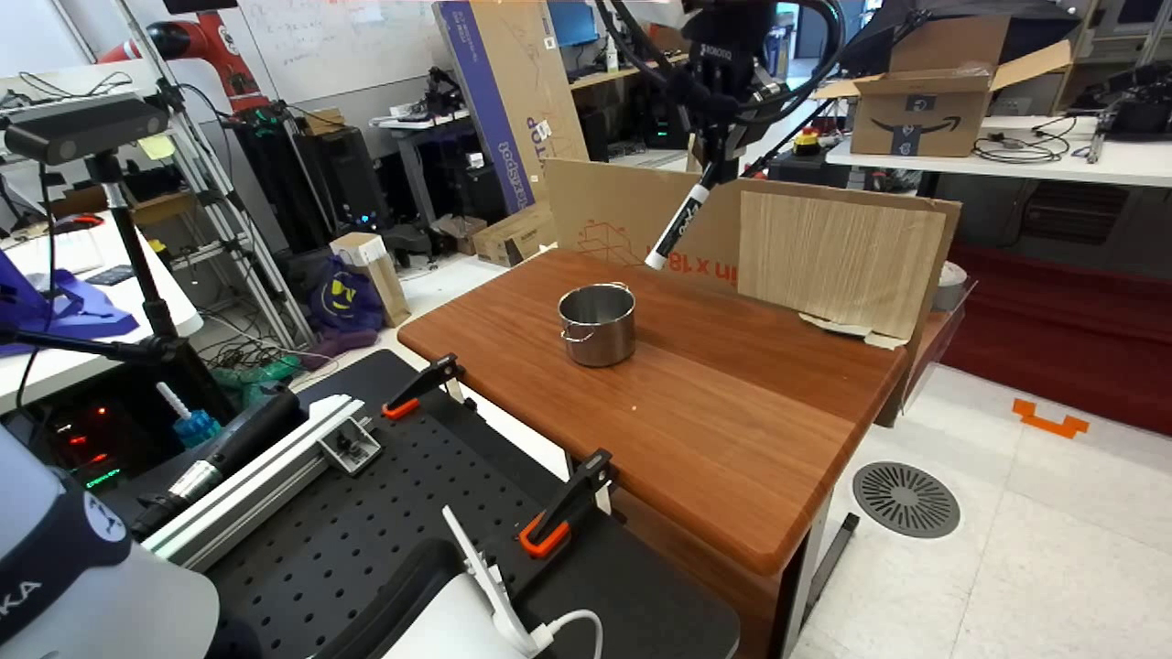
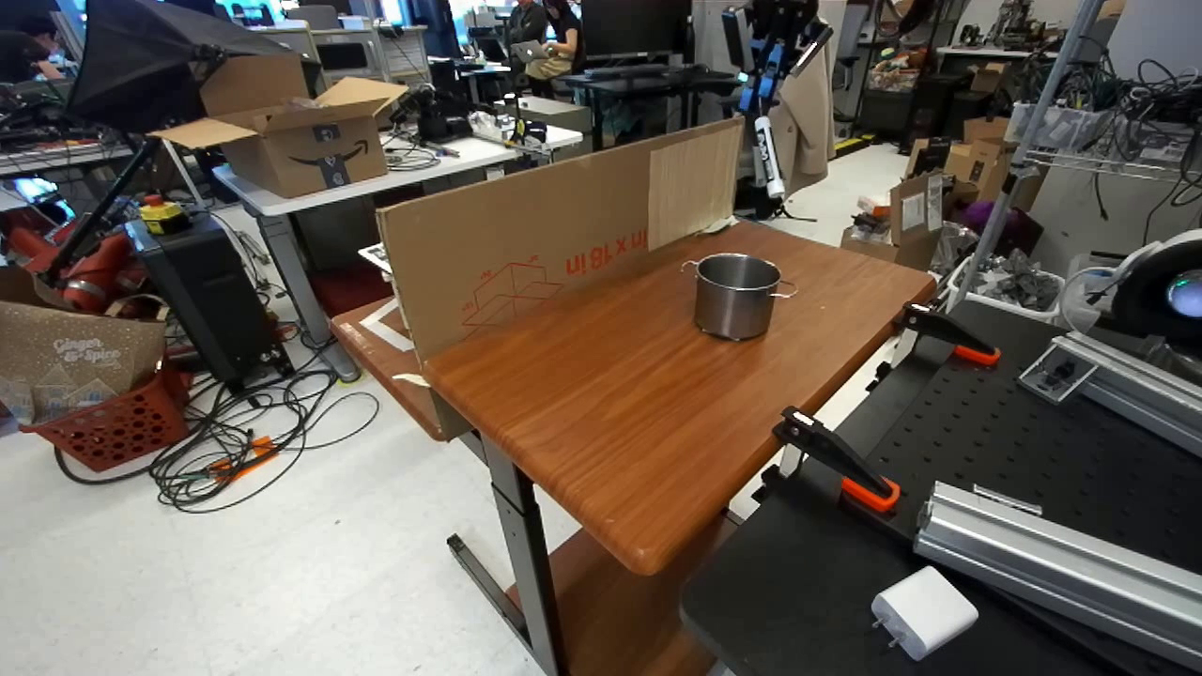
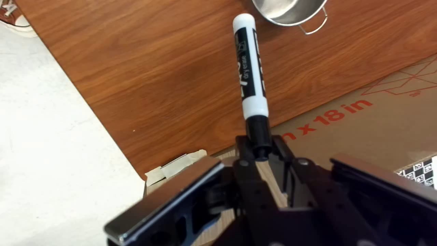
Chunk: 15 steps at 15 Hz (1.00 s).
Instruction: Put the marker on the desk
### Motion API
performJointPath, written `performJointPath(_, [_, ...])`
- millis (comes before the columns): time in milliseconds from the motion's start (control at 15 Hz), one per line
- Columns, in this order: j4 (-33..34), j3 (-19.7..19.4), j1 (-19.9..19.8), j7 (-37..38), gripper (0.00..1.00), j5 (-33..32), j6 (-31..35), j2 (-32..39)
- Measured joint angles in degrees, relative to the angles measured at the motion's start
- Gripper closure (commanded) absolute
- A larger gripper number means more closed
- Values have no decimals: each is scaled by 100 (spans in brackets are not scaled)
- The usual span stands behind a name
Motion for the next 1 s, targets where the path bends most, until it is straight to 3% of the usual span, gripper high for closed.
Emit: performJointPath(1000, [708, 46, -176, -490, 95, -27, 592, 2003])
